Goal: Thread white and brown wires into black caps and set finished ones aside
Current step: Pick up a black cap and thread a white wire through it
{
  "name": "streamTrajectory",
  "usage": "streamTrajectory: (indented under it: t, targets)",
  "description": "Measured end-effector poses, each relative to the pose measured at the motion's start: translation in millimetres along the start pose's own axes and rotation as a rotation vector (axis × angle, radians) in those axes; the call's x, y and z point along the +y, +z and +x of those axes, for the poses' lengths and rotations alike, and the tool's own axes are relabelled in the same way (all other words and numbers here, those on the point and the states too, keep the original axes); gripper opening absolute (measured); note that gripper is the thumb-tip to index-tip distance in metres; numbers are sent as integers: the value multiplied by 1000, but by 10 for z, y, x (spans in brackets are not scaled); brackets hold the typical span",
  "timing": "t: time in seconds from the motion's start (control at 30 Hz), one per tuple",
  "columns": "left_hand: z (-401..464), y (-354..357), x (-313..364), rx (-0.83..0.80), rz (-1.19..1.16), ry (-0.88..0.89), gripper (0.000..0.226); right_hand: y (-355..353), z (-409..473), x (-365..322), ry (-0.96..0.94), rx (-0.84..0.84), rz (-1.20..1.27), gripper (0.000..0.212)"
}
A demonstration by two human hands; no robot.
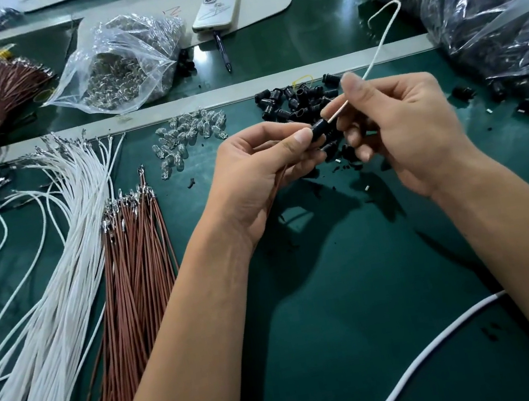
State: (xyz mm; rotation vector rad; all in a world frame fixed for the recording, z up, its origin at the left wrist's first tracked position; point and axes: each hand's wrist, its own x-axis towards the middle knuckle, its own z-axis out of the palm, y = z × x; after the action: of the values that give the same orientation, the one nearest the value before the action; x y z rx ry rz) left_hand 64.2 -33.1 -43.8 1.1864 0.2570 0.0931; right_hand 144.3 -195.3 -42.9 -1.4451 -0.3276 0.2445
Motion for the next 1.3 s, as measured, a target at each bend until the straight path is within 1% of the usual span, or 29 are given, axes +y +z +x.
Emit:
streamTrajectory:
  t: [0.2, 0.33, 0.43, 0.5, 0.57, 0.67, 0.73, 0.8, 0.9, 0.97, 1.0, 1.1, 1.13, 1.2, 1.23, 1.27, 1.3]
  targets:
    - [-27, 0, 9, -89, 102, 21, 11, 71, -40, 26, -79, -18, -140, 29]
    - [-38, 20, 27, -110, 132, 14, 21, 89, -61, 30, -109, -81, -146, 30]
    - [-38, 16, 20, -99, 128, 10, 15, 91, -68, 36, -130, -134, -148, 30]
    - [-34, 3, 29, -80, 87, -2, 16, 94, -59, 44, -113, -142, -187, 30]
    - [-16, -13, 44, -36, -5, -25, 18, 98, -58, 65, -99, -130, -216, 31]
    - [8, -23, 60, 56, -133, -33, 20, 115, -84, 86, -137, -143, -311, 34]
    - [12, -20, 59, 89, -173, -24, 18, 134, -108, 84, -177, -163, -379, 26]
    - [9, -15, 59, 90, -180, -24, 15, 160, -125, 92, -211, -163, -397, 20]
    - [15, -14, 57, 83, -184, -23, 19, 177, -146, 64, -228, -187, -383, 18]
    - [30, -27, 68, 92, -239, -10, 24, 122, -145, 5, -199, -278, -388, 18]
    - [37, -39, 82, 94, -290, -4, 24, 79, -147, -37, -171, -369, -391, 18]
    - [44, -87, 131, 80, -392, 23, 20, -43, -156, -178, -37, -729, -365, 20]
    - [40, -94, 143, 66, -391, 35, 17, -79, -155, -215, 2, -824, -359, 21]
    - [32, -87, 154, 35, -388, 54, 13, -119, -156, -257, 47, -957, -386, 21]
    - [29, -79, 155, 27, -384, 59, 13, -110, -163, -256, 59, -983, -398, 20]
    - [28, -72, 154, 29, -365, 61, 15, -80, -174, -232, 70, -960, -386, 18]
    - [28, -68, 152, 36, -328, 59, 18, -28, -181, -188, 85, -869, -342, 17]
